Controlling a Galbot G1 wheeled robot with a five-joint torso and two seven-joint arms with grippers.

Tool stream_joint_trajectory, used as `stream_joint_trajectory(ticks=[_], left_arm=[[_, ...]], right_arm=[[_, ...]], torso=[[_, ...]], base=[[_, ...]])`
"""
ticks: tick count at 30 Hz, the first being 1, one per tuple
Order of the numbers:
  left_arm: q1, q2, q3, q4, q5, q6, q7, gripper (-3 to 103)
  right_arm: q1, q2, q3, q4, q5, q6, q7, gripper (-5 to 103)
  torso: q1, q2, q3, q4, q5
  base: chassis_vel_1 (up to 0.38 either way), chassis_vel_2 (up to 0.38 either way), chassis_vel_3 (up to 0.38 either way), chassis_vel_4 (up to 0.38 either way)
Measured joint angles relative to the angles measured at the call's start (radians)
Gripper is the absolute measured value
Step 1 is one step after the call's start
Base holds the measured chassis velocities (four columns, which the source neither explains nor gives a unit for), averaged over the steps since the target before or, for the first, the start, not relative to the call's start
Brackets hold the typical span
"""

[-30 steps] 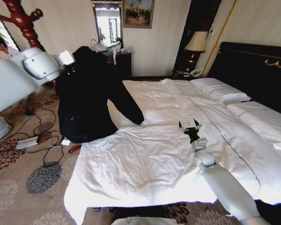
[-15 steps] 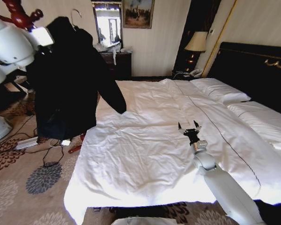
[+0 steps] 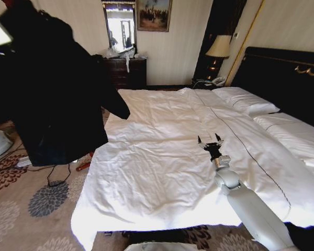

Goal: Pick up the clothes from the bed and hang them on the clothes hanger.

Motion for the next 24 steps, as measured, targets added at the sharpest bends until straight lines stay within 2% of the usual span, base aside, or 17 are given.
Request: stream_joint_trajectory(ticks=[1,2,3,7,10,12,13,15,18,21,24], left_arm=[[0.022,0.0,-0.009,0.016,-0.008,0.0,-0.005,19],[0.033,-0.006,-0.012,0.032,-0.02,0.0,-0.012,19],[0.039,-0.014,-0.012,0.045,-0.032,0.0,-0.02,19],[0.044,-0.054,-0.012,0.078,-0.046,-0.003,-0.037,19],[0.035,-0.088,-0.004,0.092,-0.047,-0.002,-0.039,19],[0.014,-0.123,0.011,0.111,-0.043,0.0,-0.038,19],[0.001,-0.146,0.019,0.128,-0.039,0.0,-0.037,19],[-0.017,-0.184,0.03,0.164,-0.029,-0.001,-0.029,19],[-0.037,-0.219,0.047,0.206,-0.024,-0.001,-0.024,19],[-0.065,-0.257,0.082,0.253,-0.023,-0.007,-0.02,19],[-0.068,-0.268,0.092,0.269,-0.022,-0.008,-0.02,19]], right_arm=[[0.005,-0.001,-0.001,-0.004,0.002,0.0,0.0,100],[0.009,-0.001,-0.004,-0.01,0.004,0.0,0.0,100],[0.012,-0.001,-0.005,-0.014,0.004,-0.001,0.0,100],[0.017,0.006,-0.006,-0.024,0.004,-0.001,0.0,100],[0.015,0.012,-0.005,-0.029,0.003,0.0,0.0,100],[0.008,0.016,-0.001,-0.034,-0.002,0.001,0.0,100],[0.004,0.016,0.003,-0.036,-0.004,0.002,0.0,100],[-0.002,0.017,0.013,-0.036,-0.004,0.005,0.0,100],[-0.011,0.015,0.024,-0.037,-0.005,0.01,0.0,100],[-0.023,0.01,0.035,-0.039,-0.008,0.017,-0.002,100],[-0.028,0.009,0.041,-0.039,-0.008,0.019,-0.002,100]], torso=[[0.0,0.0,0.0,-0.0016,-0.0007],[0.001,0.0,0.0,-0.0021,0.0007],[0.001,0.0,0.001,-0.002,0.002],[0.001,0.0,0.0,-0.0028,0.0025],[0.001,0.0,0.0,-0.002,0.0016],[0.001,0.0,0.0,-0.0003,0.0019],[0.0,0.0,0.0,-0.0005,0.0023],[0.0,0.0,0.0,-0.0026,0.0024],[0.001,0.0,0.0,-0.0032,0.0021],[0.001,0.0,0.0,-0.0014,0.0023],[0.0,0.0,0.0,-0.0019,0.0019]], base=[[0.0,0.0,0.0,0.0],[0.0,0.0,0.0,0.0],[0.0,0.0,0.0,0.0],[0.0,0.0,0.0,0.0],[0.0,0.0,0.0,0.0],[0.0,0.0,0.0,0.0],[0.0,0.0,0.0,0.0],[0.0,0.0,0.0,0.0],[0.0,0.0,0.0,0.0],[0.0,0.0,0.0,0.0],[0.0,0.0,0.0,0.0]])
